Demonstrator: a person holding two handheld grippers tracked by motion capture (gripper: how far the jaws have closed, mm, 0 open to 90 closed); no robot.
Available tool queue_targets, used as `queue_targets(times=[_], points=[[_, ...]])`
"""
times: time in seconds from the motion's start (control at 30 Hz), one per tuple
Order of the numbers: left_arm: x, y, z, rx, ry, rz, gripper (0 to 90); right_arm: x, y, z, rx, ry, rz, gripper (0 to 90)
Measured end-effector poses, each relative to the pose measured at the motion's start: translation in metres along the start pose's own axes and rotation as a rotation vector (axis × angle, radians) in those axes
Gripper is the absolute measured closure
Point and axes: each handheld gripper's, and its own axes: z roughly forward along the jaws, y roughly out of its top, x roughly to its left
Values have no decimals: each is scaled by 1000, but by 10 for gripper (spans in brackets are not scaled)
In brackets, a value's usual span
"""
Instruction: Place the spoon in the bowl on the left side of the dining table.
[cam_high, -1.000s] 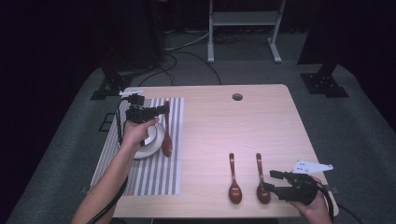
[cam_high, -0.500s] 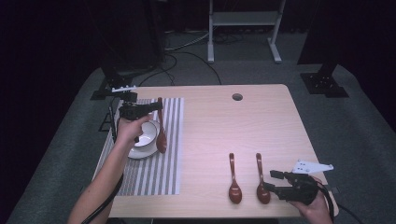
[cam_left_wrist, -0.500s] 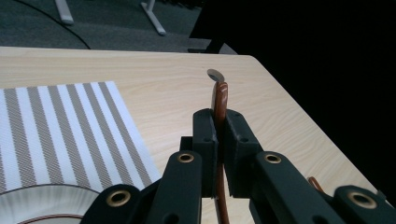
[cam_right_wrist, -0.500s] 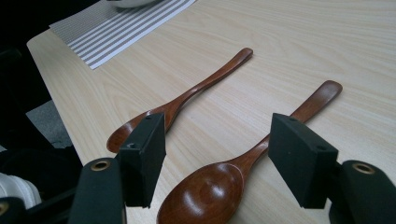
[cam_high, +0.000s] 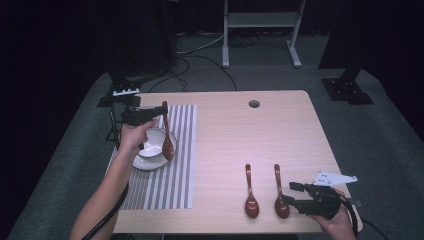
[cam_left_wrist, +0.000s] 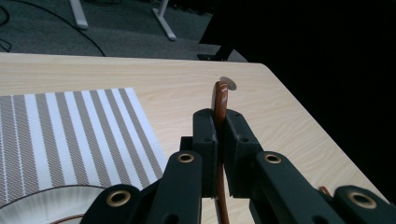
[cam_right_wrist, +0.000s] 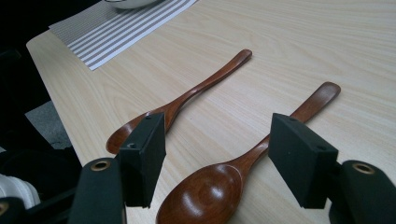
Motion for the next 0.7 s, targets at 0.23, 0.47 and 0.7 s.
queue_targets(times=[0.23, 0.47, 0.7], points=[[9, 2, -3, -12, 22, -18, 844, 0, -1, 0, -1, 1, 4, 356], [19, 4, -8, -24, 51, -37, 844, 0, -1, 0, -1, 2, 5, 356], [27, 6, -14, -37, 74, -49, 844, 0, -1, 1, -2, 2, 4, 356]])
